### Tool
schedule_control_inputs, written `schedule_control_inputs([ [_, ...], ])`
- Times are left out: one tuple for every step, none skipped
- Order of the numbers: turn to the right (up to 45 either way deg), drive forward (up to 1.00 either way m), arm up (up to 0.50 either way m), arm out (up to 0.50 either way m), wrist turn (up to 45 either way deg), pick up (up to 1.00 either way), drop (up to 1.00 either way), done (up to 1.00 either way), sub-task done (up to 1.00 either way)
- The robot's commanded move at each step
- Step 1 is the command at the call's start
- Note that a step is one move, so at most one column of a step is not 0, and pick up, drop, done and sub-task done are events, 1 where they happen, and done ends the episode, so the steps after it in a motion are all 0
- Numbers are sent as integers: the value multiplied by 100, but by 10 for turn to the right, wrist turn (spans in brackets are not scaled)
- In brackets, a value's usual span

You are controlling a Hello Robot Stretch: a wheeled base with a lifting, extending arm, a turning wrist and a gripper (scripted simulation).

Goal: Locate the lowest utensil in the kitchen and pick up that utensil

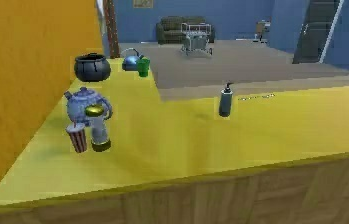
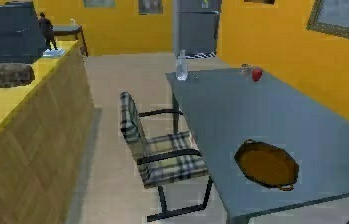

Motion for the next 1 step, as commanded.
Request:
schedule_control_inputs([
  [450, 0, 0, 0, 0, 0, 0, 0, 0],
])
